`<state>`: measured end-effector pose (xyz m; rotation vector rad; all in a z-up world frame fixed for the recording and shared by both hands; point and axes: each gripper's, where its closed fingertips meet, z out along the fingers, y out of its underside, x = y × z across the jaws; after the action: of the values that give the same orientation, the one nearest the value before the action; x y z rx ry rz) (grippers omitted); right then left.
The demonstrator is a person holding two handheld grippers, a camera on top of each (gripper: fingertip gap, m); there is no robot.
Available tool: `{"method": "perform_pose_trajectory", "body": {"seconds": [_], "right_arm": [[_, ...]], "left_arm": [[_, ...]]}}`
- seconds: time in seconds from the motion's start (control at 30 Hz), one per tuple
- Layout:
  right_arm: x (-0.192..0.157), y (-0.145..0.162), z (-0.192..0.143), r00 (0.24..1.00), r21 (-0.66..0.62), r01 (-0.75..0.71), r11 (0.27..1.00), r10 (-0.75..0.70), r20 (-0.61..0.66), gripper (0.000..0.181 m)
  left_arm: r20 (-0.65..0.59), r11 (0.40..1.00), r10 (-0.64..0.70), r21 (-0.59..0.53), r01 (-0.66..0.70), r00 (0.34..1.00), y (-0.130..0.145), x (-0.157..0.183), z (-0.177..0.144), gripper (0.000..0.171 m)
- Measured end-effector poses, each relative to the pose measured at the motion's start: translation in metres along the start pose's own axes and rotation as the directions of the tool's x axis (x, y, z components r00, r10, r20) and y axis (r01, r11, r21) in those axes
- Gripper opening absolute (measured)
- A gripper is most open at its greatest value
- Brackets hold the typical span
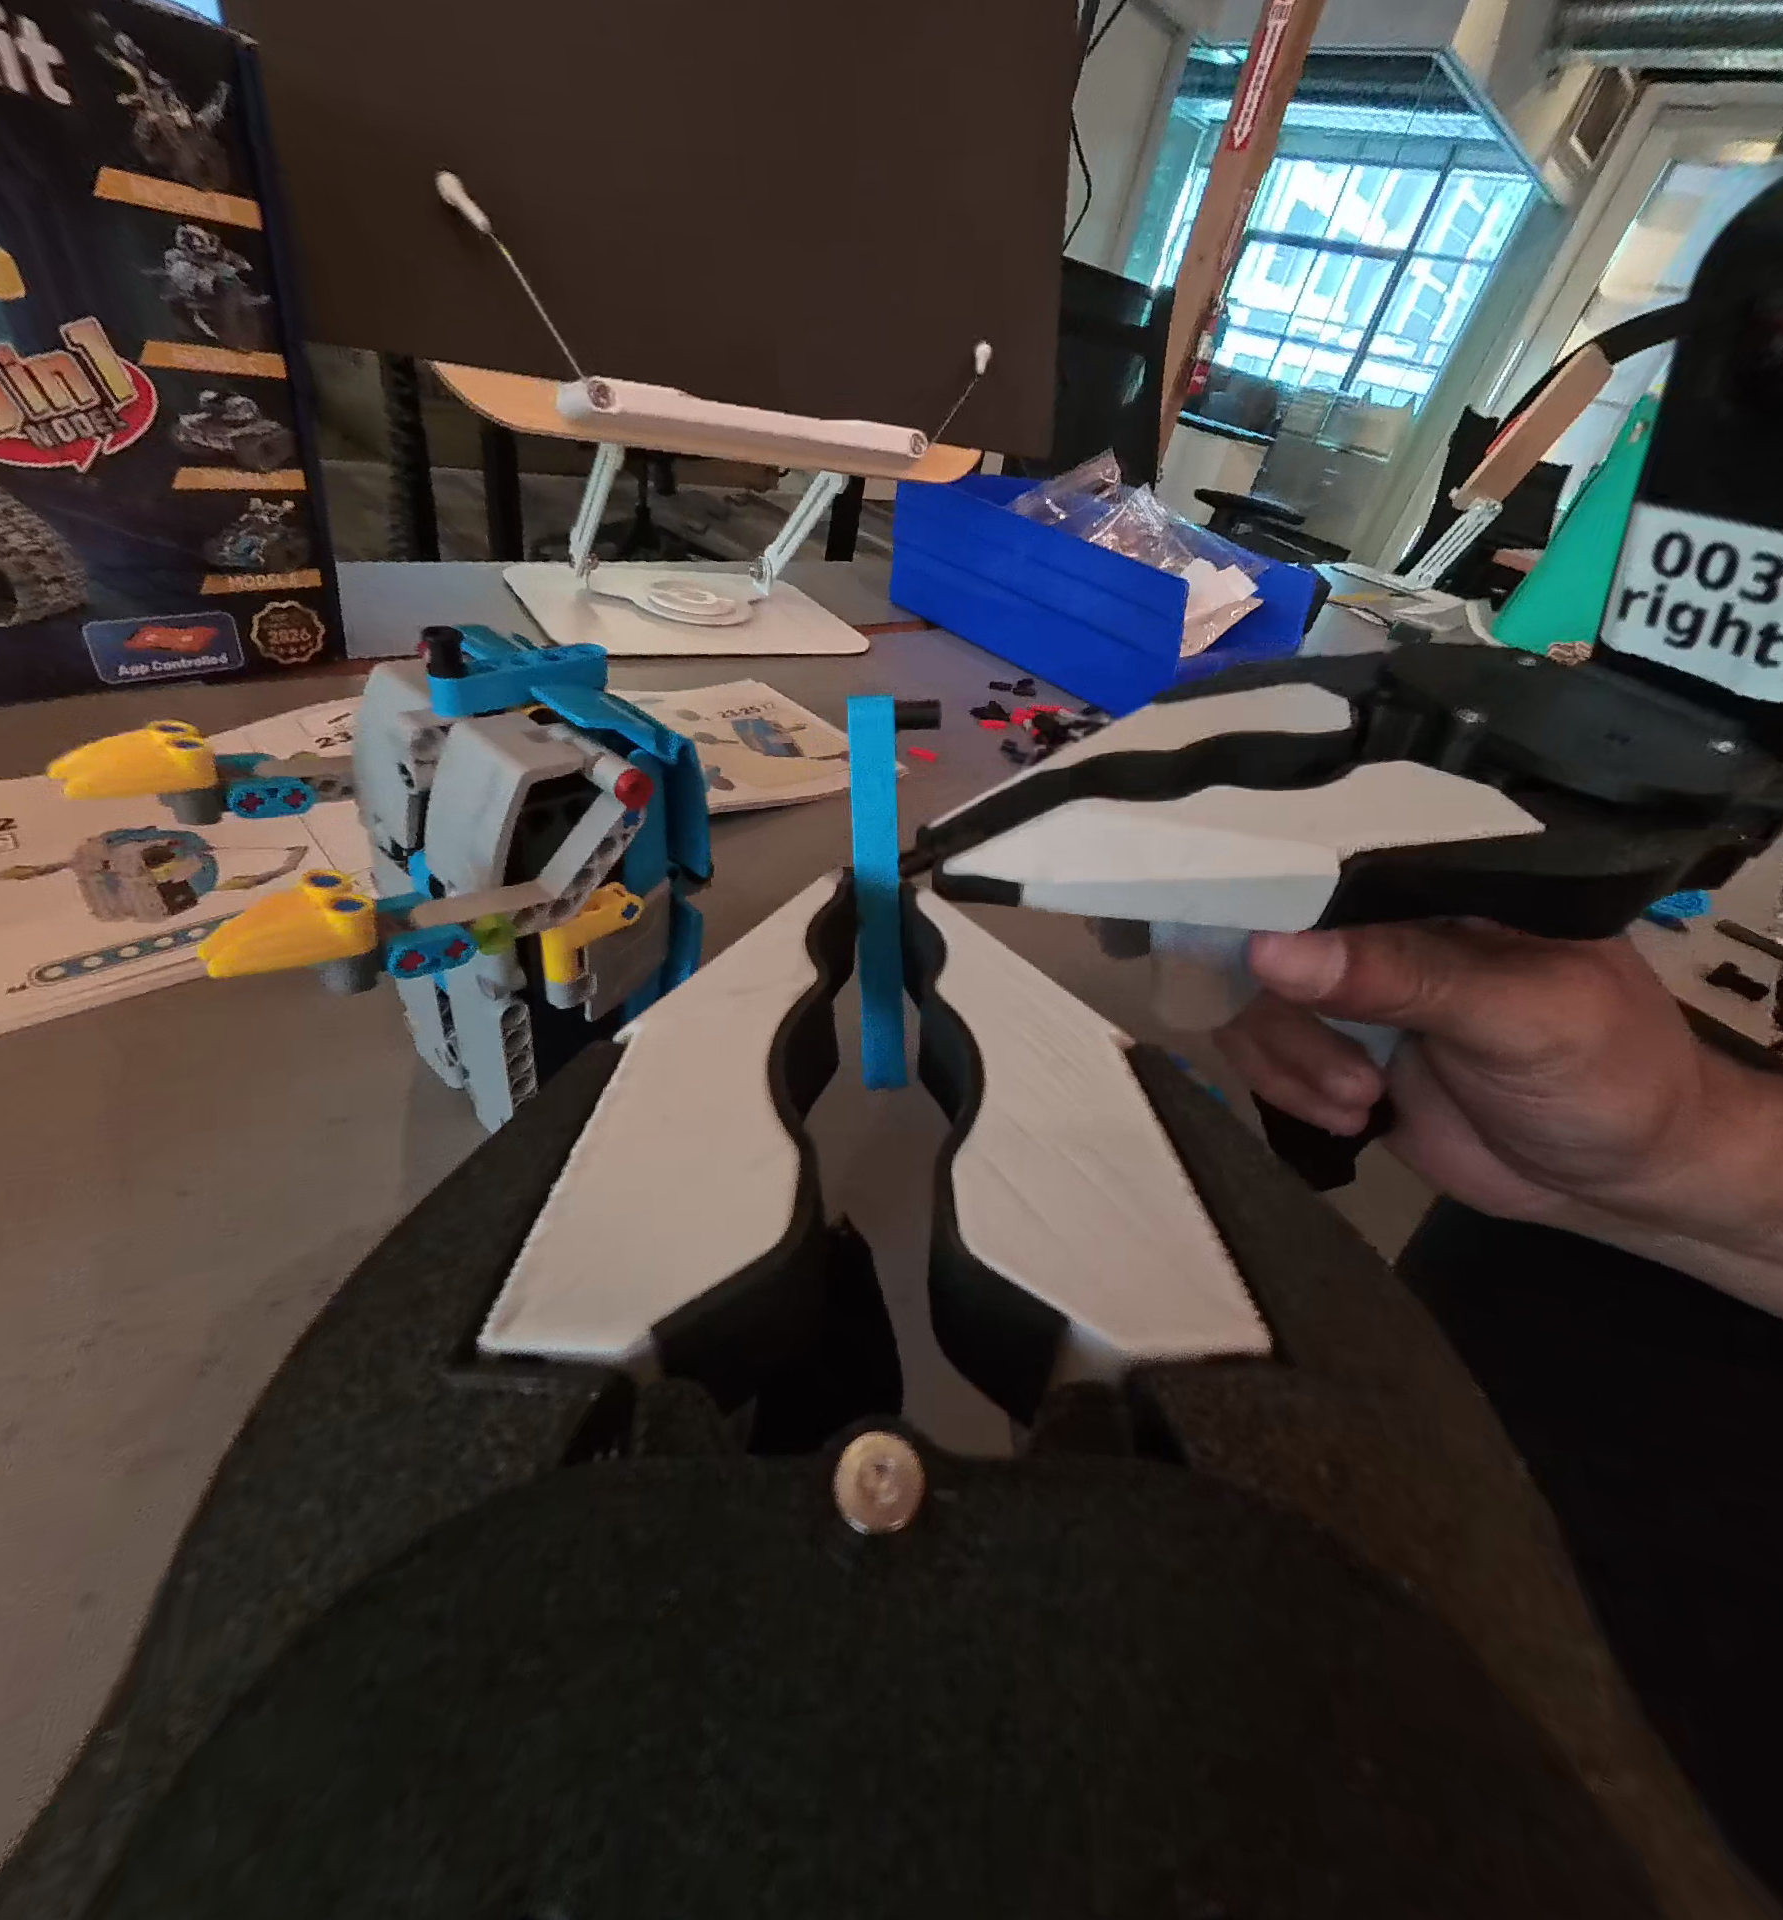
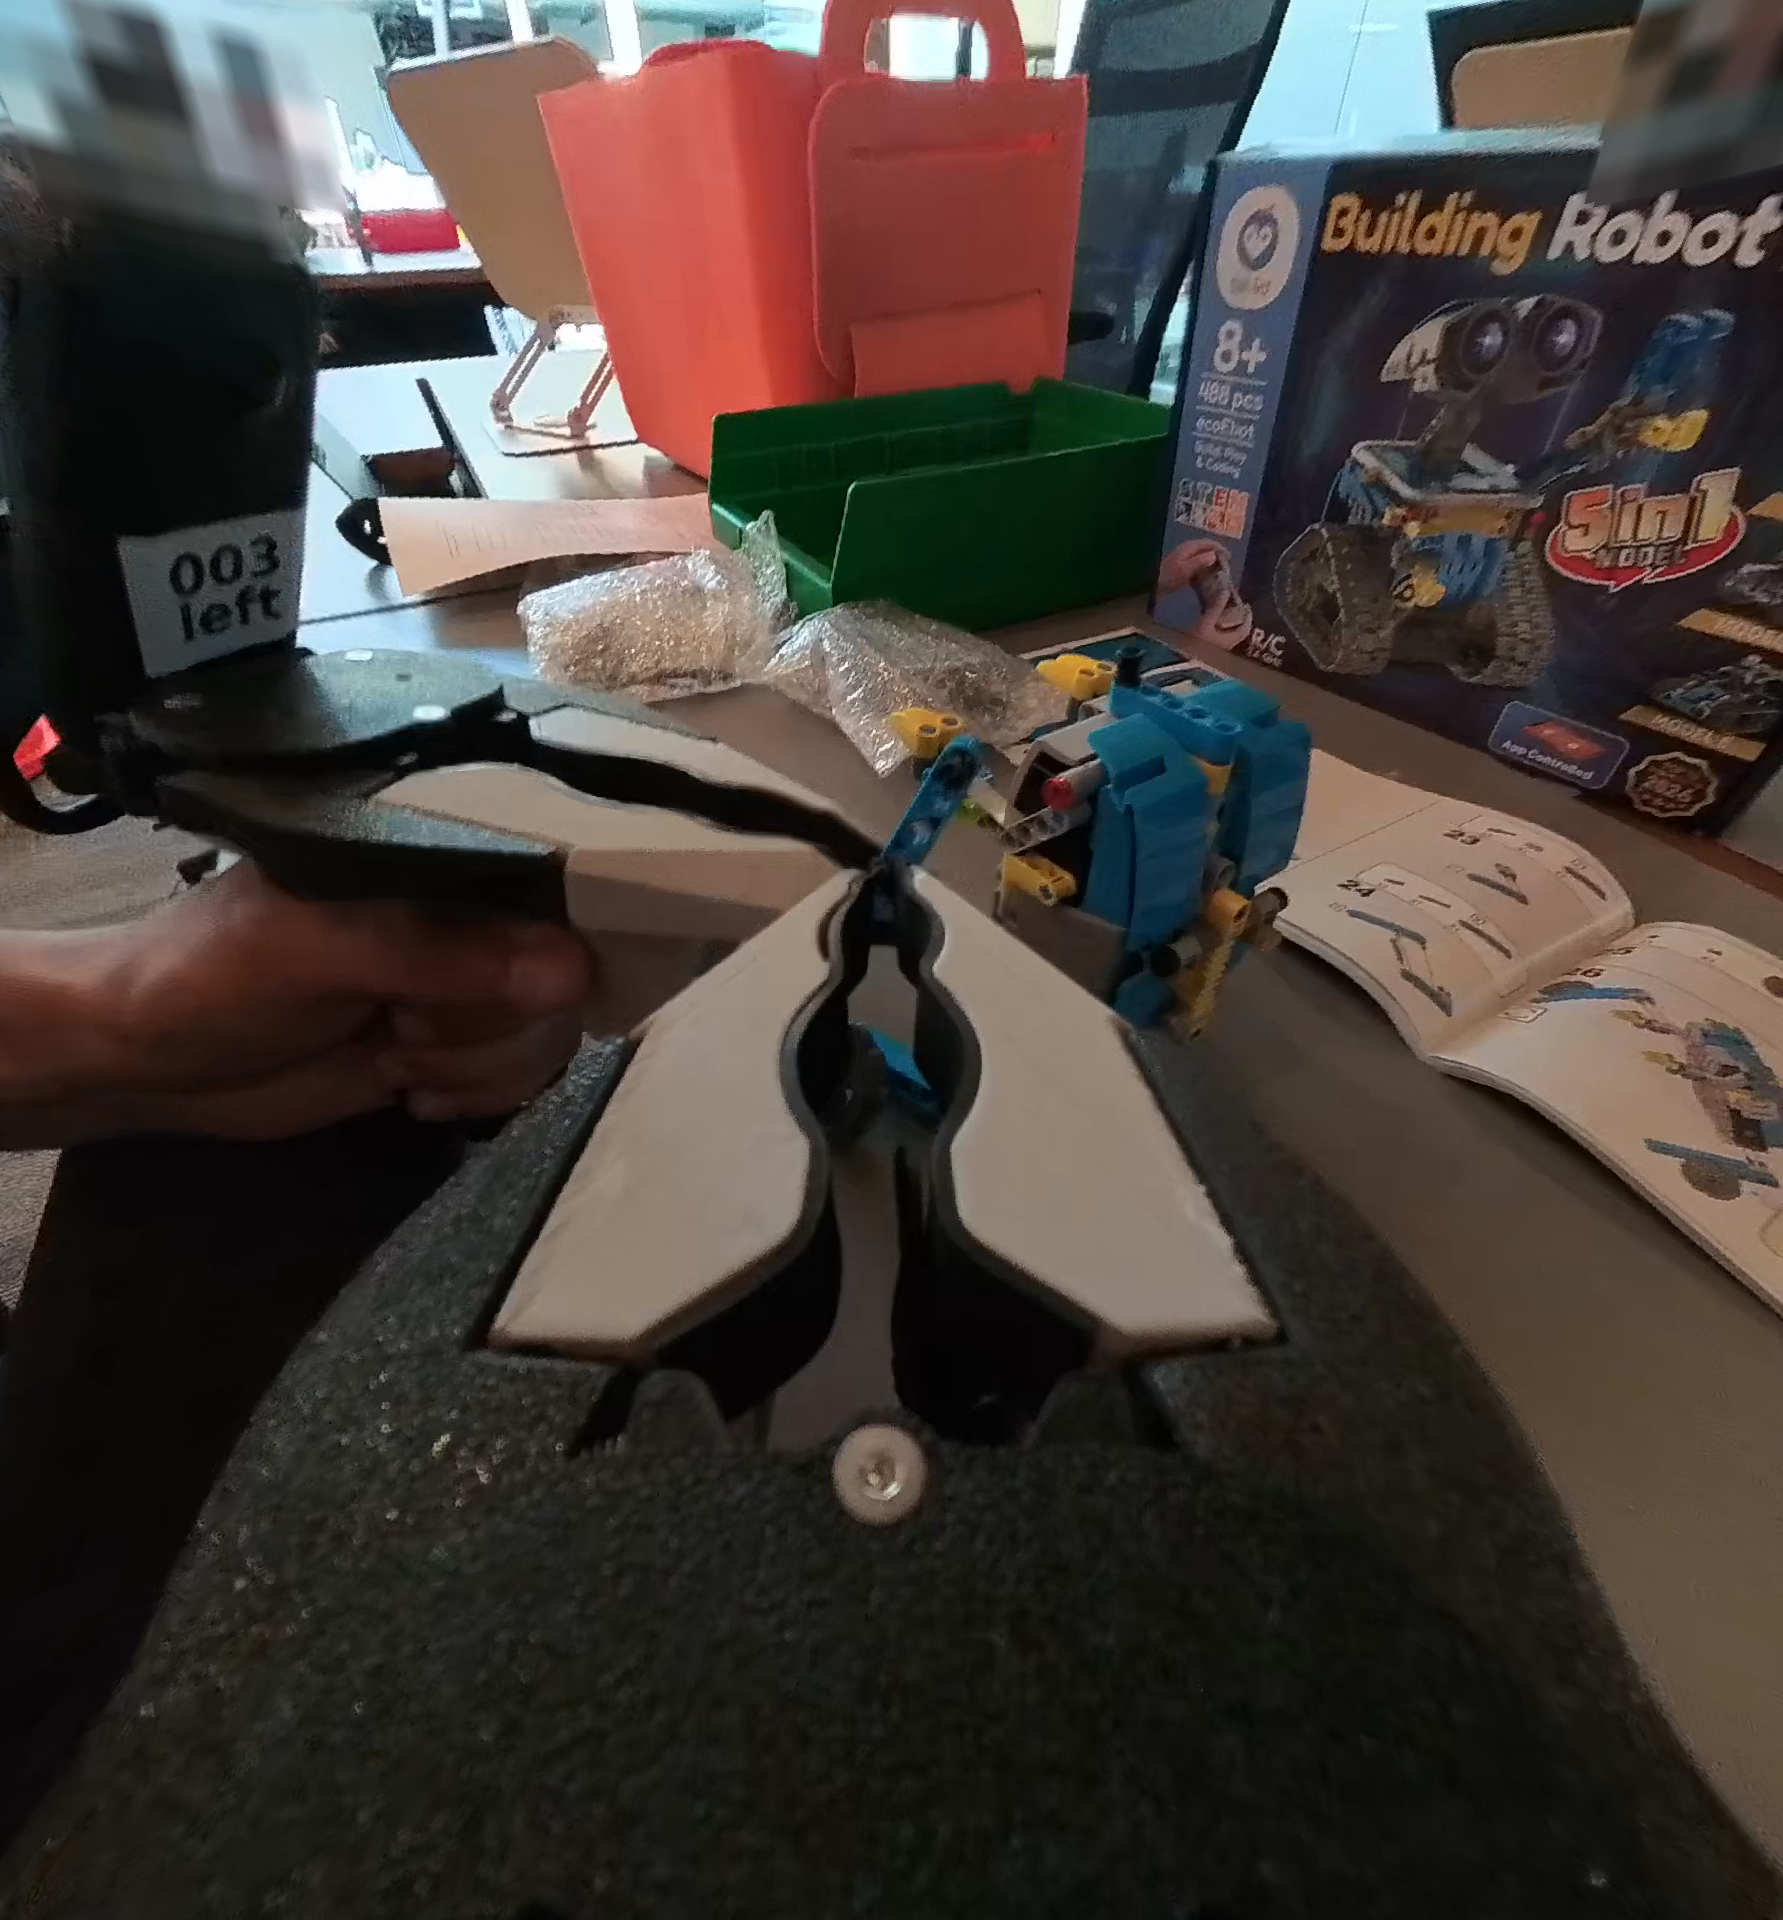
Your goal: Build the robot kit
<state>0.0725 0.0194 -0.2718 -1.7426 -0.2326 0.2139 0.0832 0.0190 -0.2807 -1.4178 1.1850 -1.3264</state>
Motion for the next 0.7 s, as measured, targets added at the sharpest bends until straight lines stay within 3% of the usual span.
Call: {"method": "perform_pose_trajectory", "body": {"seconds": [0.33, 0.53, 0.7], "right_arm": [[0.0004, -0.0049, 0.0000, 0.971, -0.028, 0.208, 0.978, -0.210, -0.114, 0.003], [0.0022, -0.0037, -0.0003, 0.968, -0.038, 0.218, 0.975, -0.221, -0.120, 0.004], [0.0004, -0.0065, -0.0024, 0.930, -0.056, 0.322, 0.945, -0.327, -0.170, 0.003]], "left_arm": [[-0.039, 0.998, -0.061, 0.014, 0.061, 0.997, -0.0026, 0.0013, -0.0016, 0.006], [-0.046, 0.998, -0.060, 0.012, 0.060, 0.997, -0.0024, 0.0017, -0.0013, 0.007], [-0.054, 0.999, -0.044, 0.019, 0.045, 0.998, -0.0031, 0.0041, -0.0017, 0.007]]}}
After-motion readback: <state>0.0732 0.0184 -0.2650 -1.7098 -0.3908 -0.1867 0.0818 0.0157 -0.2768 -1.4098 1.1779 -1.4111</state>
